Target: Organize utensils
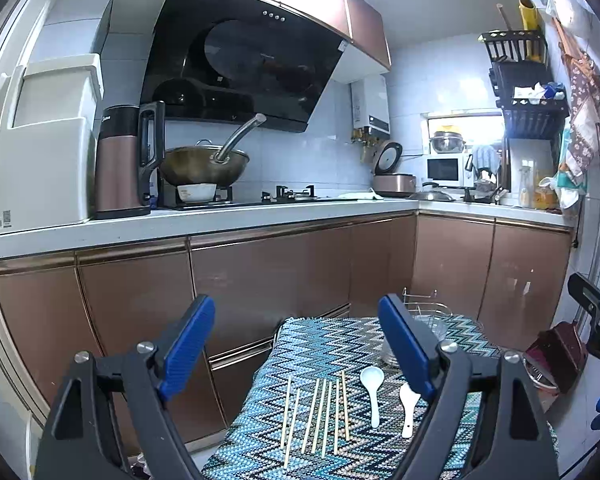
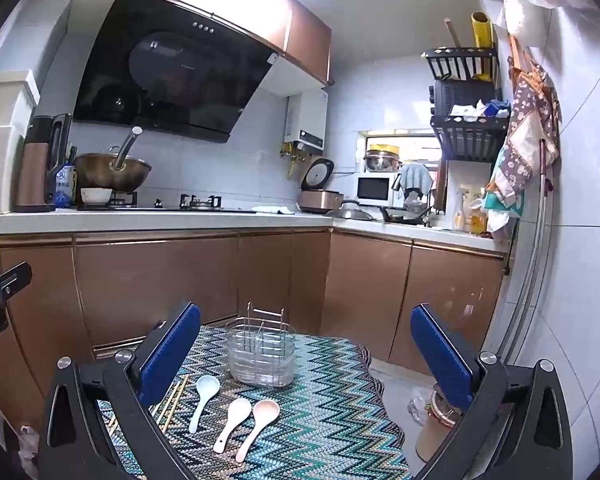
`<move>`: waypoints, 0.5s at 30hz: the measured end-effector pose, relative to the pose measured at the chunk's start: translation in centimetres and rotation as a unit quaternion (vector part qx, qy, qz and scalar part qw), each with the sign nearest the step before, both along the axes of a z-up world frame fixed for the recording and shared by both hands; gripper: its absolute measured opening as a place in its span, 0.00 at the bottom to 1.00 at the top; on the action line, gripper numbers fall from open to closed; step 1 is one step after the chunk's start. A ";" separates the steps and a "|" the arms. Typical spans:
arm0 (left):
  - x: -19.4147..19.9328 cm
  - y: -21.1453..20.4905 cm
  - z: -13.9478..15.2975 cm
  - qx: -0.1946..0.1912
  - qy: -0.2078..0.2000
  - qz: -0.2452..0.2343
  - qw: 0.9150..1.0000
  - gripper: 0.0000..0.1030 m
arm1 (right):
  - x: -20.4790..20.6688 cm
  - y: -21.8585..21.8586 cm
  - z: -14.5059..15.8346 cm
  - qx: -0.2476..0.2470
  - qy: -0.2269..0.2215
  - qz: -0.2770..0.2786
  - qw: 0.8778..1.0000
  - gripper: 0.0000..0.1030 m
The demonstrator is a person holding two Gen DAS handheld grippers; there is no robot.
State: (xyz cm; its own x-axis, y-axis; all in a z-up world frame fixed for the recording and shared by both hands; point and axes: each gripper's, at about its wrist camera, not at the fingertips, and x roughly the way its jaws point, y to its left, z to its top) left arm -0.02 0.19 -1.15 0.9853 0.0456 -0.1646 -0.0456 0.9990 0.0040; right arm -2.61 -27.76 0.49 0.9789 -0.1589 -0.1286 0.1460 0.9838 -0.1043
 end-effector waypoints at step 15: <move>0.0 -0.5 -0.1 0.008 0.002 -0.001 1.000 0.81 | -0.2 -0.6 0.0 0.021 -0.014 0.004 1.000 1.00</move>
